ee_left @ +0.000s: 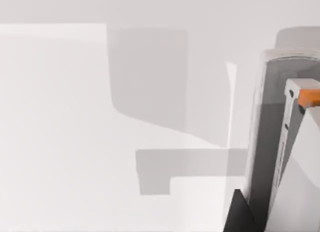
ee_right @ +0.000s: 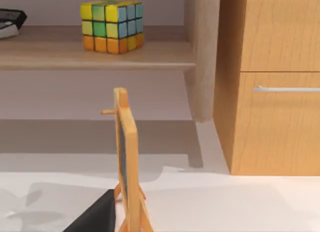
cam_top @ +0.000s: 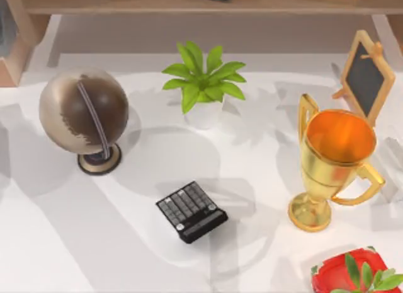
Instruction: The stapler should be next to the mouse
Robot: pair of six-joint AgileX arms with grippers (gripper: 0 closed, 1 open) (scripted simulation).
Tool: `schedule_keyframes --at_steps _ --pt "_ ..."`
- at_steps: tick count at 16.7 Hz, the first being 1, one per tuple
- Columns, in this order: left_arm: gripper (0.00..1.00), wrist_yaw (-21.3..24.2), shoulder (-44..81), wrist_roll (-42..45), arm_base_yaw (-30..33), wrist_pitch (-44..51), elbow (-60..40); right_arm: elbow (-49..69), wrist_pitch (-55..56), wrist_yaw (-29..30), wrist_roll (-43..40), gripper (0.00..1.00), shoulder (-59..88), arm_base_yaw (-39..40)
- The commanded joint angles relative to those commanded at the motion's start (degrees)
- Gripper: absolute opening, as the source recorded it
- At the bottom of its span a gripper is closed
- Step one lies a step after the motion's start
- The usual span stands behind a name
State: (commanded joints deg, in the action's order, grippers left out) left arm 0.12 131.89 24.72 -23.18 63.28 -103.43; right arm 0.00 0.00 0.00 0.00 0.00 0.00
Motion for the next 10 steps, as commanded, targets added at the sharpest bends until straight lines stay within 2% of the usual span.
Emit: schedule_keyframes --at_steps 4,10 --pt "0.00 0.0 0.0 0.0 0.0 0.0 0.0 0.0 0.0 0.0 0.0 1.00 0.0 0.0" --pt "0.45 0.0 0.0 0.0 0.0 0.0 0.0 0.0 0.0 0.0 0.0 1.00 0.0 0.0"
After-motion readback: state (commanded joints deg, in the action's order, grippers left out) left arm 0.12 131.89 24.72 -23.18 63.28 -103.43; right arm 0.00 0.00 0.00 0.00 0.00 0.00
